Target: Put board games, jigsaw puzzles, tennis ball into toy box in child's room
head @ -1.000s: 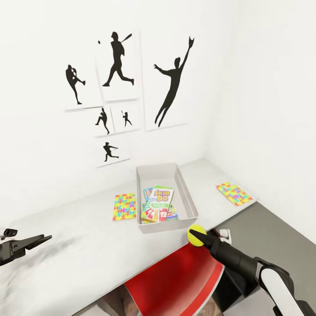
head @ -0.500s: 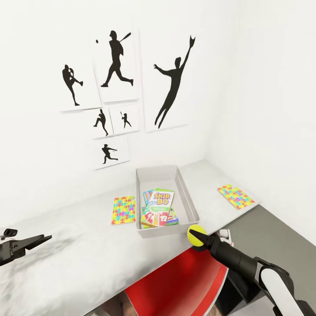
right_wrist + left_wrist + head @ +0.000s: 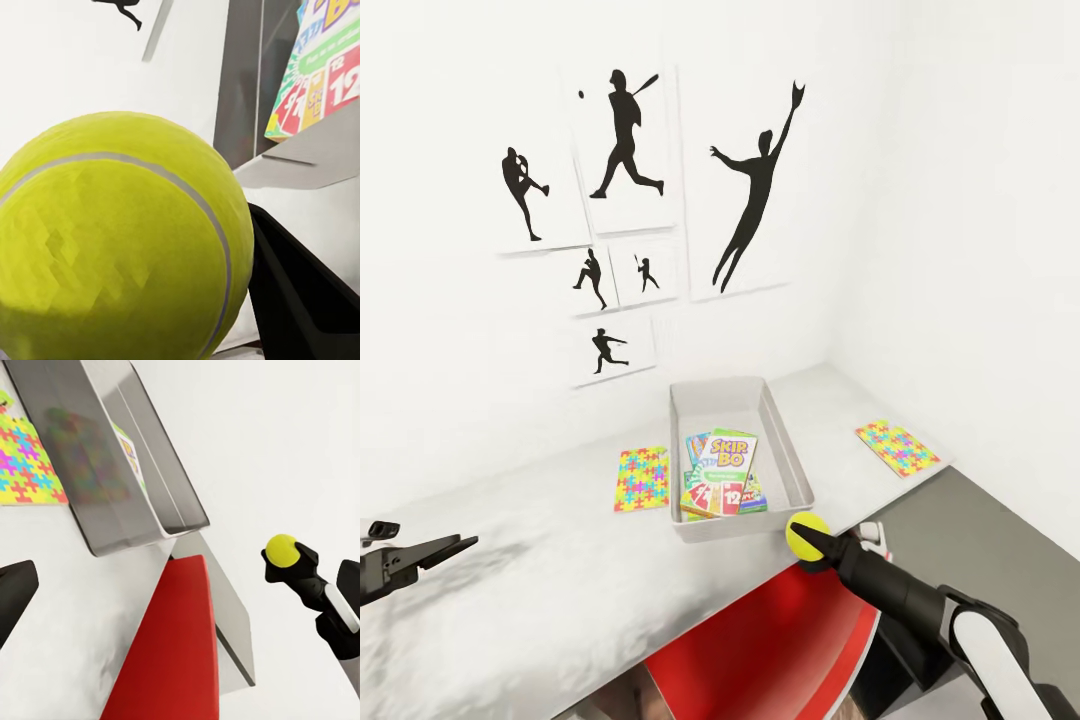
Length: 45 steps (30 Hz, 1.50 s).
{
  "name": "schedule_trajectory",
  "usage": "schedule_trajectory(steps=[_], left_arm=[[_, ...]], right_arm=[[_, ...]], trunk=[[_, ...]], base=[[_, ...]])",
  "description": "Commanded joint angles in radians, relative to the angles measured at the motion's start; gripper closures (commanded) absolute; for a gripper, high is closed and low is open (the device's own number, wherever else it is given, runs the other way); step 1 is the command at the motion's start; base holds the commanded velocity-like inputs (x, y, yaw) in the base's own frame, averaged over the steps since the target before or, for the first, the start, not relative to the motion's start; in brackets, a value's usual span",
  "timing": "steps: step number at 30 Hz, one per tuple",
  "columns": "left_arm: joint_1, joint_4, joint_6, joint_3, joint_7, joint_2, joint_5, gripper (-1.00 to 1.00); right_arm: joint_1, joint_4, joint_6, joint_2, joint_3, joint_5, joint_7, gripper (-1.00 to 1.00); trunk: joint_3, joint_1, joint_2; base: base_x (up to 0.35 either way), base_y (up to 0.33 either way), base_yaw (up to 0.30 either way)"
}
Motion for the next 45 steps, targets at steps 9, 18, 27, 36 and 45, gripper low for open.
schedule_trajectory(steps=[9, 18, 27, 36, 45], left_arm=[[0.0, -0.002, 0.01, -0.001, -0.003, -0.007, 0.0, -1.0], [-0.001, -0.002, 0.01, -0.001, -0.002, -0.007, 0.0, -1.0], [0.0, -0.002, 0.011, -0.001, -0.002, -0.008, 0.001, -1.0], [0.0, -0.002, 0.011, -0.001, 0.0, -0.008, 0.0, -1.0], [-0.001, -0.002, 0.011, -0.001, 0.001, -0.008, 0.0, -1.0]], right_arm=[[-0.152, 0.0, 0.147, 0.01, -0.002, 0.008, -0.145, 1.0], [-0.546, 0.193, 0.26, 0.109, 0.011, 0.0, -0.505, 1.0], [-0.71, 0.41, 0.26, 0.134, 0.044, 0.005, -0.737, 1.0], [-0.874, 0.45, 0.26, 0.258, 0.29, 0.0, -1.271, 1.0], [-0.879, 0.466, 0.26, 0.256, 0.318, -0.005, -1.319, 1.0]], trunk=[[-0.002, 0.001, -0.002], [-0.002, 0.001, -0.002], [-0.002, 0.001, -0.002], [-0.002, 0.001, -0.002], [-0.002, 0.001, -0.002]], base=[[0.0, 0.0, 0.0], [0.0, 0.0, 0.0], [0.0, 0.0, 0.0], [0.0, 0.0, 0.0], [0.0, 0.0, 0.0]])
